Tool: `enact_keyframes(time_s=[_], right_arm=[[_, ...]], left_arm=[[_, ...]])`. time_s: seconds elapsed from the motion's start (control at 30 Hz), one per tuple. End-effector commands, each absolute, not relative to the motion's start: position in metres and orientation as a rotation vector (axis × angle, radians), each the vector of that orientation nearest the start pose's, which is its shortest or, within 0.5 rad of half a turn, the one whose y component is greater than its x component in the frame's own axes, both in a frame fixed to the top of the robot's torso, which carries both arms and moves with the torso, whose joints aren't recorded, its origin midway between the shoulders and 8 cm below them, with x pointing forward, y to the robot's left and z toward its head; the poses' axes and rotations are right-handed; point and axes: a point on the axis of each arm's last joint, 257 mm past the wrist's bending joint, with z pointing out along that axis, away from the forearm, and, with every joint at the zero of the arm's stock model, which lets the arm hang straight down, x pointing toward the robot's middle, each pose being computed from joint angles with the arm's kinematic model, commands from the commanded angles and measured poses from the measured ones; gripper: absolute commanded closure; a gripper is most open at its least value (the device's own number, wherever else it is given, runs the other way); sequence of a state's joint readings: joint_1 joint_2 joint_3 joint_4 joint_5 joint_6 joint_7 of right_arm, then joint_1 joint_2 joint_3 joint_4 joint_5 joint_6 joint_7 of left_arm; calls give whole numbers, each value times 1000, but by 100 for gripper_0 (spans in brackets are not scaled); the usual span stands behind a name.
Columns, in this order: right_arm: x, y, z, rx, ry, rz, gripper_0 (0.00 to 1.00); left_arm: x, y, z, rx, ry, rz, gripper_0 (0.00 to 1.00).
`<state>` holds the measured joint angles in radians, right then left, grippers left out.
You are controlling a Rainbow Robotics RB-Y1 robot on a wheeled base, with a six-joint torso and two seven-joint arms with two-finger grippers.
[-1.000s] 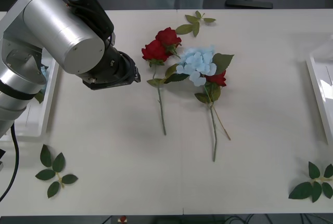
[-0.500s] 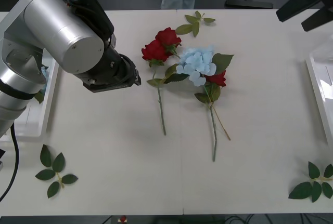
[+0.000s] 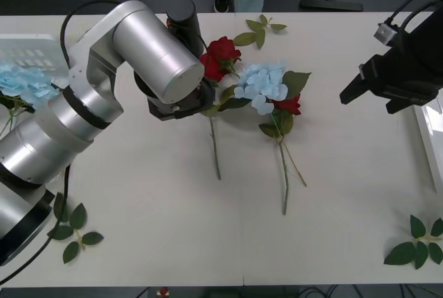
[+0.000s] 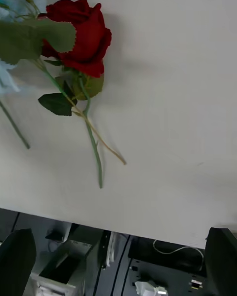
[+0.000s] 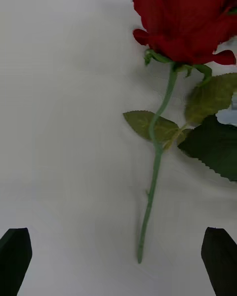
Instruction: Place the red flowers into the right box and the blue flowers into the left box. If a person shows an open palm, hand one flower to the person first, then continue sorting.
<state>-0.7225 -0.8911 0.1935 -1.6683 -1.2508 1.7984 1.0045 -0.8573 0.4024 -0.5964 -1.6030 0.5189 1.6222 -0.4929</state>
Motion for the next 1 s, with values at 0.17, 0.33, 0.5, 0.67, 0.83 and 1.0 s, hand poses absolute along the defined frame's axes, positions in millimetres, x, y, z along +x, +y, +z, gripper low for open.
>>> enact_keyframes(time_s=[0.17,0.33,0.5,0.67,0.83,1.0], right_arm=[[469,-230,-183,110,2841,242,0],[478,-219,-213,177,2814,158,0],[490,-203,-239,235,2761,96,0],[503,-192,-258,297,2717,64,0],[513,-188,-272,324,2681,7,0],[519,-184,-284,335,2656,-28,0]], left_arm=[[544,36,-220,-275,2548,-193,0],[561,32,-234,-266,2512,-188,0],[576,26,-251,-269,2492,-205,0],[582,25,-257,-267,2485,-180,0],[580,30,-265,-255,2494,-143,3],[578,35,-272,-243,2505,-107,70]])
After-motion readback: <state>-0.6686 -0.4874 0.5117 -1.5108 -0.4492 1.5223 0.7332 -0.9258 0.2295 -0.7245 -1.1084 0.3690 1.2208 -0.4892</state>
